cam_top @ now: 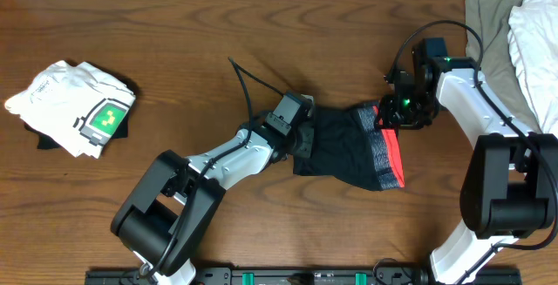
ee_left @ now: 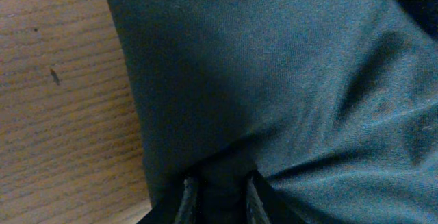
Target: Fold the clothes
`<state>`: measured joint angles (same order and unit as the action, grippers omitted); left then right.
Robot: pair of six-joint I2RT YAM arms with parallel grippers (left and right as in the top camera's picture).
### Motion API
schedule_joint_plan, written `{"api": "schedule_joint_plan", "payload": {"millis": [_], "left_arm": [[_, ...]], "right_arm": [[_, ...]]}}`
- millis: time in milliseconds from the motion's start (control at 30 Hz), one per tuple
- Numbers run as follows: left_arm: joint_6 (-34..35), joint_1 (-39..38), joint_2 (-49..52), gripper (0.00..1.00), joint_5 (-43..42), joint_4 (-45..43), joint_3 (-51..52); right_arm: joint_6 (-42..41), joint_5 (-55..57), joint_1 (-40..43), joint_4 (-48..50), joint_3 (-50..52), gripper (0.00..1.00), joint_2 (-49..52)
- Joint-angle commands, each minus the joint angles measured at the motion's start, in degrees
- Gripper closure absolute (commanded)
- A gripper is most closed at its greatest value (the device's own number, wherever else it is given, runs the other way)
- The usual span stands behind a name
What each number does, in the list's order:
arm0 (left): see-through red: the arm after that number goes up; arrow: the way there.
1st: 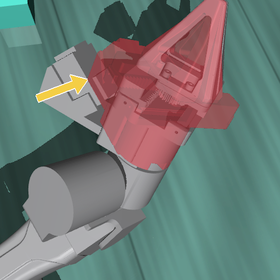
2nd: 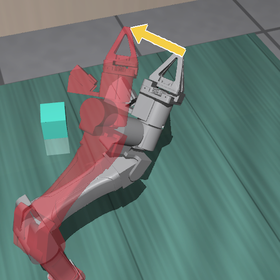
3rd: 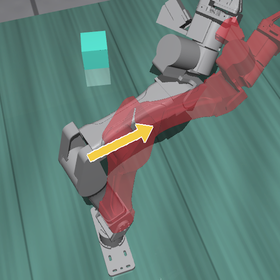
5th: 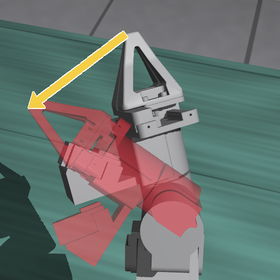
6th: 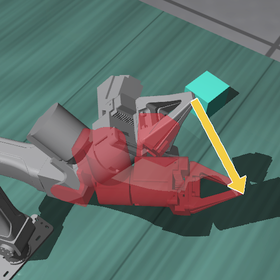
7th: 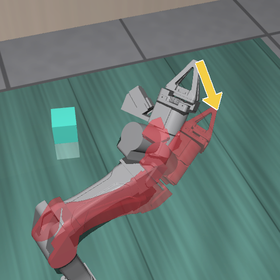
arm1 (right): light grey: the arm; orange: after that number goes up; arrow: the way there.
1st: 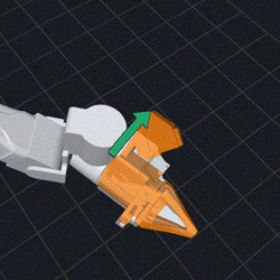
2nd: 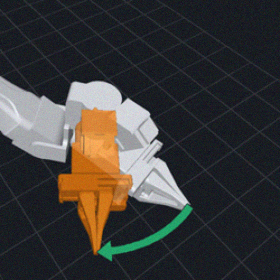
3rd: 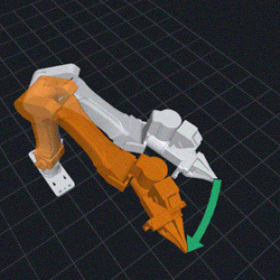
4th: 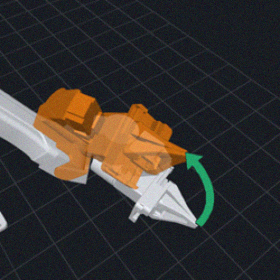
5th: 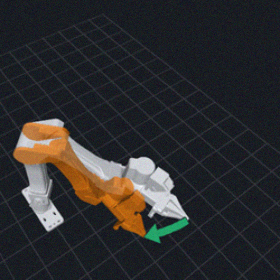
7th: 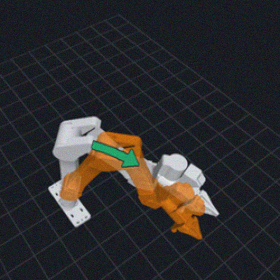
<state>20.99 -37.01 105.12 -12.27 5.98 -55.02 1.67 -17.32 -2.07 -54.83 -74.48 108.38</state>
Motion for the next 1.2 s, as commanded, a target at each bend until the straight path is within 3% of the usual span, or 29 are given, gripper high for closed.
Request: {"api": "schedule_joint_plan", "payload": {"millis": [0, 167, 300, 333, 500, 767, 933, 1067, 1167], "left_arm": [[0.3, -0.1, 3.4, 0.76, 0.7, 3.3, 3.0], [0.3, -0.1, 3.4, 0.76, 0.8, 3.3, 3.0], [0.3, -0.1, 3.4, 0.76, 0.7, 3.4, 3.0], [0.3, -0.1, 3.4, 0.76, 0.7, 3.4, 3.0], [0.3, -0.1, 3.4, 0.76, 0.7, 3.4, 3.0], [0.3, -0.1, 3.4, 0.76, 0.7, 3.4, 3.0], [0.3, -0.1, 3.4, 0.76, 0.7, 3.4, 3.0], [0.3, -0.1, 3.4, 0.76, 0.7, 3.4, 3.1], [0.3, -0.1, 3.4, 0.76, 0.7, 3.6, 3.1]], "right_arm": [[-1.0, -0.7, -0.5, -0.3, 0.5, 0.6, 0.5], [-1.9, -0.9, -2.8, 0.5, 2.1, 0.64, 0.5], [-2.4, -0.5, -3.3, 1.2, 2.5, 0.95, 0.5], [-3.2, 0.1, -3.1, 1.3, 2.5, 0.99, 0.5], [-7.5, 7.6, 0.1, 0.2, 2.3, 0.99, -0.3], [-7.8, 8.3, 7.1, -0.5, 2.3, 0.96, -0.7], [-7.4, 7.6, 6.5, -0.5, 2.3, 0.94, -0.7], [-7.4, 7.6, 4.5, -0.4, 2.3, 0.83, -0.7], [-7.4, 7.7, 3.0, -0.4, 2.3, 0.83, -0.7]]}}
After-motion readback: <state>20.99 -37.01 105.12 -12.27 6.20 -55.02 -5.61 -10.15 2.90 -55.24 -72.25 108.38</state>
